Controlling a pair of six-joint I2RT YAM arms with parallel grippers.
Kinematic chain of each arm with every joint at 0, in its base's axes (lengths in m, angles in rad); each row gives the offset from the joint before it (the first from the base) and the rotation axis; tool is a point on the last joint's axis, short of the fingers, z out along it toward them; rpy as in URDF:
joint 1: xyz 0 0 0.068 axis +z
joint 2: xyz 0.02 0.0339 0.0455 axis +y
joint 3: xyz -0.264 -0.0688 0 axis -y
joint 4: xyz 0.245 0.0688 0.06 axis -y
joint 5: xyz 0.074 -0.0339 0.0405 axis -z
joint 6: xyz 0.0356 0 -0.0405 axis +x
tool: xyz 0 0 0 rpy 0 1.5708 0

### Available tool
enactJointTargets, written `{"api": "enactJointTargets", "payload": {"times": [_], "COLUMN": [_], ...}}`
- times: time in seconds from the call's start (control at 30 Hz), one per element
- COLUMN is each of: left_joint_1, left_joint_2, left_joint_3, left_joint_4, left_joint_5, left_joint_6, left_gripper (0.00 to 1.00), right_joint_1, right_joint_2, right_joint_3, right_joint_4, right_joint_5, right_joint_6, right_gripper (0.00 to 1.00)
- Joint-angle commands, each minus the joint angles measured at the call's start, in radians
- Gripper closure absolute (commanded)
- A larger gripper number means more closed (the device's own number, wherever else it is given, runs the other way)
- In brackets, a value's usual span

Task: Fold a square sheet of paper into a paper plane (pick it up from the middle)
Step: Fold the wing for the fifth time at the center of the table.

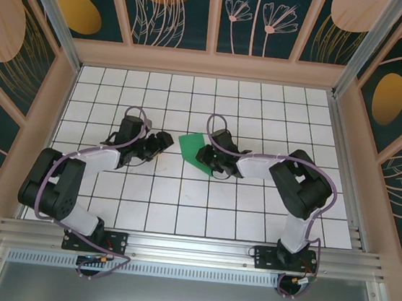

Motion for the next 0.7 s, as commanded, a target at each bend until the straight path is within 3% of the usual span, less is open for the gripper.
{"api": "enactJointTargets", "payload": {"times": [0.0,0.23,0.67], "left_joint_1": [-0.025,-0.088,-0.144], "left_joint_2": [0.037,0.098,0.224], "left_joint_3": [0.021,0.052,0.139], "left_joint_4": [0.043,0.072,0.096], "left_joint_5": [0.049,0.067,0.083], "left_joint_6": [-0.039,-0.084,-0.111], "left_gripper": [0.3,0.31,0.41], "right_joint_1": [-0.032,-0.112,-0.151], "right_joint_2": [-0.002,-0.028,-0.027], "right_joint_3": [-0.077,-0.215,-0.268], "right_joint_4": [0.084,0.279,0.358], "right_joint_5": [-0.068,-0.223,-0.294], "right_joint_6": [0.044,0.109,0.118], "right_gripper": [0.68,0.66,0.66]}}
